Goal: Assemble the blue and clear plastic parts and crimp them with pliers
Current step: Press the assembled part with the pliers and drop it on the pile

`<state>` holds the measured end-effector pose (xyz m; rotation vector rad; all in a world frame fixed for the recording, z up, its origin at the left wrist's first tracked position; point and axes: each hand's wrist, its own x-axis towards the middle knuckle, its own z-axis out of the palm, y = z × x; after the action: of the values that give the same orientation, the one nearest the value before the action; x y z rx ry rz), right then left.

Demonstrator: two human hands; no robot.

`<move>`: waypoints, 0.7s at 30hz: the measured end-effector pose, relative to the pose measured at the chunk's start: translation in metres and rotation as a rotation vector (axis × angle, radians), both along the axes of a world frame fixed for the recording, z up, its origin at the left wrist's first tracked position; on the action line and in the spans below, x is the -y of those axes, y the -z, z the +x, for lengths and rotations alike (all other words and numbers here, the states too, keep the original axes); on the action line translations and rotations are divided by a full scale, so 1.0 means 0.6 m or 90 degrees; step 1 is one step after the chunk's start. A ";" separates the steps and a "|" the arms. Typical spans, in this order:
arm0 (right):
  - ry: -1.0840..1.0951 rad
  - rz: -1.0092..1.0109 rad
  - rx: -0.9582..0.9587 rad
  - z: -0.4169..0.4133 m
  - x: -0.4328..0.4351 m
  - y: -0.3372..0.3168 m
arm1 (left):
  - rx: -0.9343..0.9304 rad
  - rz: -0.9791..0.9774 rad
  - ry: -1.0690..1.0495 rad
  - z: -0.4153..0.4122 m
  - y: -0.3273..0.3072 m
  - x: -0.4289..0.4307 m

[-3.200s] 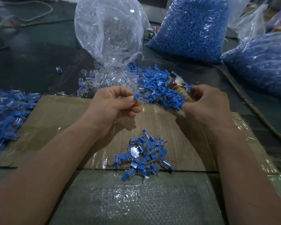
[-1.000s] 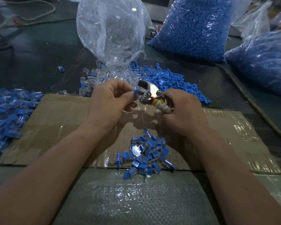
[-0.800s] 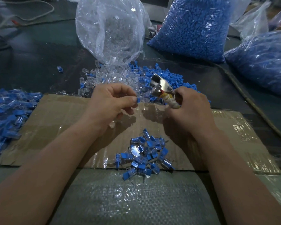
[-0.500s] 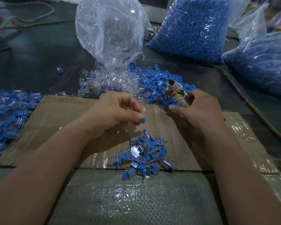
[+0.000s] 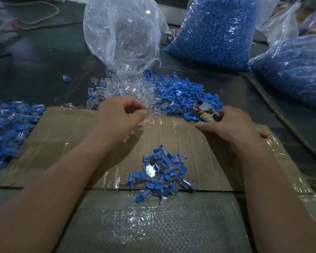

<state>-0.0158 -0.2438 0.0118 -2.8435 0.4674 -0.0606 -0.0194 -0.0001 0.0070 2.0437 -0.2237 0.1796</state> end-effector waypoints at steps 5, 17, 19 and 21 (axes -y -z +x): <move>0.001 0.005 -0.018 -0.002 -0.001 -0.003 | 0.086 0.208 0.021 0.013 0.017 -0.004; -0.204 -0.027 0.184 -0.001 -0.053 0.000 | -0.005 0.444 0.088 0.022 0.034 0.001; -0.224 -0.067 0.123 0.005 -0.061 0.009 | 0.021 0.433 0.081 0.022 0.034 0.001; -0.230 -0.073 0.078 0.010 -0.065 0.014 | 0.059 0.397 0.069 0.020 0.031 0.002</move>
<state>-0.0100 -0.2050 0.0034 -2.9645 -0.0802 -0.1975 -0.0074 -0.0014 -0.0114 2.6339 -0.4951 0.1480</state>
